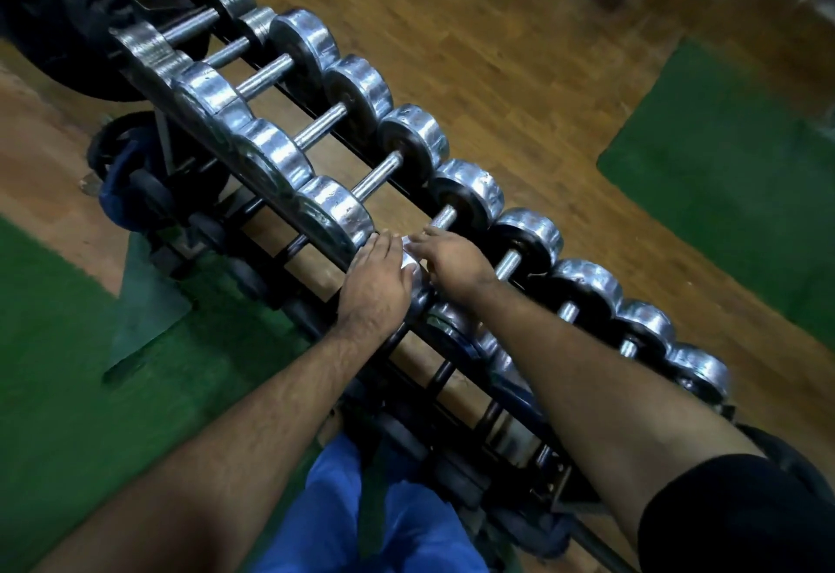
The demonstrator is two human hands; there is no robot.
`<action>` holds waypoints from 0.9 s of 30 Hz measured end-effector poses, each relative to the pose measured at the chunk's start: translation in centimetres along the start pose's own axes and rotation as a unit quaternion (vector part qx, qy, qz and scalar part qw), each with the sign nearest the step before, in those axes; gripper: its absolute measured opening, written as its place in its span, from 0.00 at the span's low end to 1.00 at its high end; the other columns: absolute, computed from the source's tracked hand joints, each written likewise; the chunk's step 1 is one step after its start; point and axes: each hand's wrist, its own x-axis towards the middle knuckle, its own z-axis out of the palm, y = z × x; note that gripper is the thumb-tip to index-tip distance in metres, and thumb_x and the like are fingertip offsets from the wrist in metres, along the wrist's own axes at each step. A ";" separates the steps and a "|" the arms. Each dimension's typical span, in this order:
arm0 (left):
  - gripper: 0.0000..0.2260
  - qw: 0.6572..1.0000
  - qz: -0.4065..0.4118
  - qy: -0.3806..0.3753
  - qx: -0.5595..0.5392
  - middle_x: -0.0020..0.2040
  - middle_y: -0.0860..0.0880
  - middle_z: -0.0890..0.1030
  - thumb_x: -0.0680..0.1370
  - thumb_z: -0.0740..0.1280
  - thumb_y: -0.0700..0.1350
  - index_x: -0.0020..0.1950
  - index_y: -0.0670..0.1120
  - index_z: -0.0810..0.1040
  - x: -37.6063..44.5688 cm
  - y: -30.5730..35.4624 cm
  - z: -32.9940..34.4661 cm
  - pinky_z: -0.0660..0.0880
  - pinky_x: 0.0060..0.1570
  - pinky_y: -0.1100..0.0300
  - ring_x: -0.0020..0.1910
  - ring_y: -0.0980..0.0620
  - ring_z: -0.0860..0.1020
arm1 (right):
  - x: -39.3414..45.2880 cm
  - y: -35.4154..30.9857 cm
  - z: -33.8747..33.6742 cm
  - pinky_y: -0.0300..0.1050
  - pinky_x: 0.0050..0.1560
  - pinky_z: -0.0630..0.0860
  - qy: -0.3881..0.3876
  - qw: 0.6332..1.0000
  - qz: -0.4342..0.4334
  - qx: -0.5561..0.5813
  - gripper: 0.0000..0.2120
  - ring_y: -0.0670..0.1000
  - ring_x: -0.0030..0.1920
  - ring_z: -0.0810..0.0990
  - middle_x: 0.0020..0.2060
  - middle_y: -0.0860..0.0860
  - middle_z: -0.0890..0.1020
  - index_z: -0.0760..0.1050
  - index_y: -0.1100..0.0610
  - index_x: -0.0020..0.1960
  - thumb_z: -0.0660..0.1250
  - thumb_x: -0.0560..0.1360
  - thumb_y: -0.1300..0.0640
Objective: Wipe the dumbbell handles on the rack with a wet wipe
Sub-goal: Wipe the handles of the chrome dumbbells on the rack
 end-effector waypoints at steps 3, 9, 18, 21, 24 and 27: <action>0.24 1.000 -0.017 0.007 0.001 0.76 0.41 0.65 0.83 0.58 0.49 0.76 0.39 0.64 -0.1 0.2 0.0 0.56 0.76 0.53 0.76 0.44 0.61 | -0.6 1.1 -0.1 0.54 0.74 0.61 -0.021 0.997 -0.075 -0.011 0.23 0.59 0.75 0.63 0.72 0.54 0.72 0.70 0.57 0.73 0.62 0.78 0.61; 0.24 0.997 -0.073 -0.019 -0.023 0.78 0.43 0.61 0.83 0.59 0.48 0.77 0.41 0.61 0.4 1.8 -0.9 0.55 0.76 0.55 0.78 0.46 0.58 | 1.0 2.8 -1.0 0.53 0.78 0.49 -0.084 0.982 -0.087 -0.145 0.34 0.56 0.80 0.51 0.78 0.53 0.60 0.55 0.56 0.80 0.62 0.77 0.59; 0.24 0.991 -0.129 -0.018 -0.028 0.79 0.45 0.59 0.83 0.59 0.47 0.78 0.41 0.60 0.8 3.0 -1.0 0.53 0.77 0.56 0.78 0.48 0.55 | 1.0 4.3 -1.2 0.52 0.76 0.58 -0.095 0.972 -0.210 -0.045 0.29 0.56 0.77 0.62 0.75 0.55 0.67 0.66 0.58 0.76 0.57 0.74 0.58; 0.24 0.990 -0.135 -0.025 -0.035 0.79 0.46 0.59 0.83 0.60 0.47 0.78 0.42 0.61 0.7 3.1 -1.2 0.54 0.76 0.56 0.78 0.49 0.56 | 1.3 4.3 -1.3 0.48 0.73 0.61 -0.078 0.964 -0.240 -0.089 0.30 0.55 0.74 0.68 0.73 0.53 0.71 0.69 0.57 0.74 0.69 0.73 0.61; 0.25 0.989 -0.139 -0.029 -0.043 0.79 0.48 0.60 0.82 0.61 0.48 0.78 0.43 0.61 0.7 3.0 -1.4 0.57 0.76 0.55 0.78 0.50 0.57 | 2.3 4.1 -1.6 0.47 0.67 0.69 -0.062 0.951 -0.265 -0.147 0.26 0.54 0.66 0.76 0.67 0.51 0.78 0.73 0.56 0.71 0.71 0.73 0.59; 0.25 0.988 -0.144 -0.029 -0.044 0.79 0.48 0.60 0.82 0.62 0.48 0.78 0.44 0.62 0.7 3.0 -1.4 0.57 0.75 0.56 0.78 0.50 0.58 | 2.7 4.3 -1.0 0.47 0.62 0.72 -0.053 0.942 -0.271 -0.190 0.27 0.53 0.62 0.78 0.65 0.49 0.80 0.73 0.54 0.71 0.72 0.73 0.56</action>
